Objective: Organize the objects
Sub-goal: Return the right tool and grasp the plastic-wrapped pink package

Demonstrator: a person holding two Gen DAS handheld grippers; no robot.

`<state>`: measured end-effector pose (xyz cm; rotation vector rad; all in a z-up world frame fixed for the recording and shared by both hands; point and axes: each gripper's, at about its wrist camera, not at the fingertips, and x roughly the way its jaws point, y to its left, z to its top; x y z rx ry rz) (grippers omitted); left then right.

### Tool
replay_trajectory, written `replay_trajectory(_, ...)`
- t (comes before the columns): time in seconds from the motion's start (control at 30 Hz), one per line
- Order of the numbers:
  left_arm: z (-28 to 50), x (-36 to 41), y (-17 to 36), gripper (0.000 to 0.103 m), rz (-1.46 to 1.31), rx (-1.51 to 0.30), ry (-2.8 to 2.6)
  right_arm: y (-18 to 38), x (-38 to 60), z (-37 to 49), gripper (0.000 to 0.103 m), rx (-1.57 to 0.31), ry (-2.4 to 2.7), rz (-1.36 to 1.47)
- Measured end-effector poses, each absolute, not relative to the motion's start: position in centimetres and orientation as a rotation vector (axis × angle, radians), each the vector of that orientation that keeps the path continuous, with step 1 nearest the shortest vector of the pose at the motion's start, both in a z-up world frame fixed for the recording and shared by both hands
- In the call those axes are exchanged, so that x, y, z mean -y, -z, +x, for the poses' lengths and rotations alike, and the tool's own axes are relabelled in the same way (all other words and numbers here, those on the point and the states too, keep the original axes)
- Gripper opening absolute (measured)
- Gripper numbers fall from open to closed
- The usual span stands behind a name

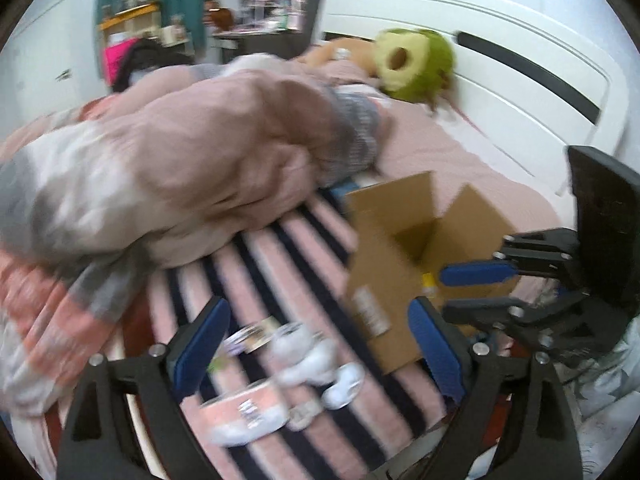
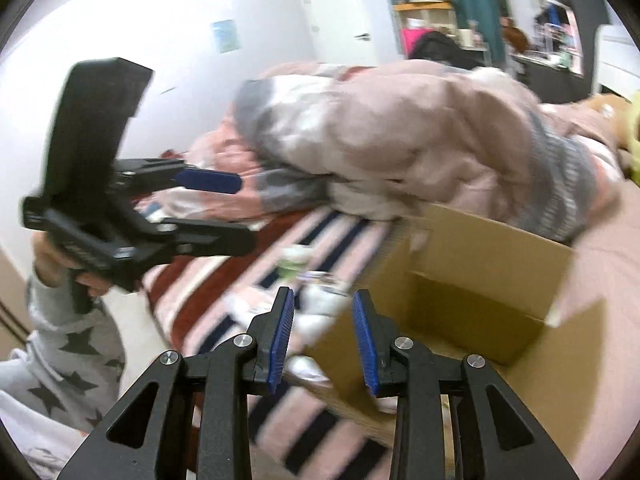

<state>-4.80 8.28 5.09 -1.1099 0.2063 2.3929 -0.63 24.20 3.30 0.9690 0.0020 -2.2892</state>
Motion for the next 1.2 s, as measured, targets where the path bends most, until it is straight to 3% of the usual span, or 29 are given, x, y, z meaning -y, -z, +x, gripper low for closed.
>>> replay_trajectory(0.3,-3.1,1.8,-0.1,0.090,-1.238,-0.108,-2.533,0.7,-11.8,-0.1,0.028,-0.111,2.043,1.033)
replay_trajectory(0.4,-2.6,3.9,2.2,0.090,-1.296,-0.090,-2.549,4.1,-9.1,-0.4,0.048,-0.237,2.013,1.087)
replay_trajectory(0.47,-2.3,5.2,3.7,0.090,-1.333,-0.069,-2.545,6.2,-7.6,-0.8,0.067,-0.371,2.031,1.102)
replay_trajectory(0.53,-2.1,6.3,5.0,0.090,-1.360,-0.040,-2.536,8.3,-6.6,-1.5,0.076,-0.544,2.066,1.093)
replay_trajectory(0.63,-2.1,7.6,6.4,0.090,-1.392,-0.016,-2.532,11.1,-5.7,-3.1,0.076,-0.657,2.037,1.147)
replay_trajectory(1.2,-2.9,10.1,9.4,0.090,-1.443,0.109,-2.489,12.5,-4.0,-5.9,0.082,-0.555,1.881,1.189)
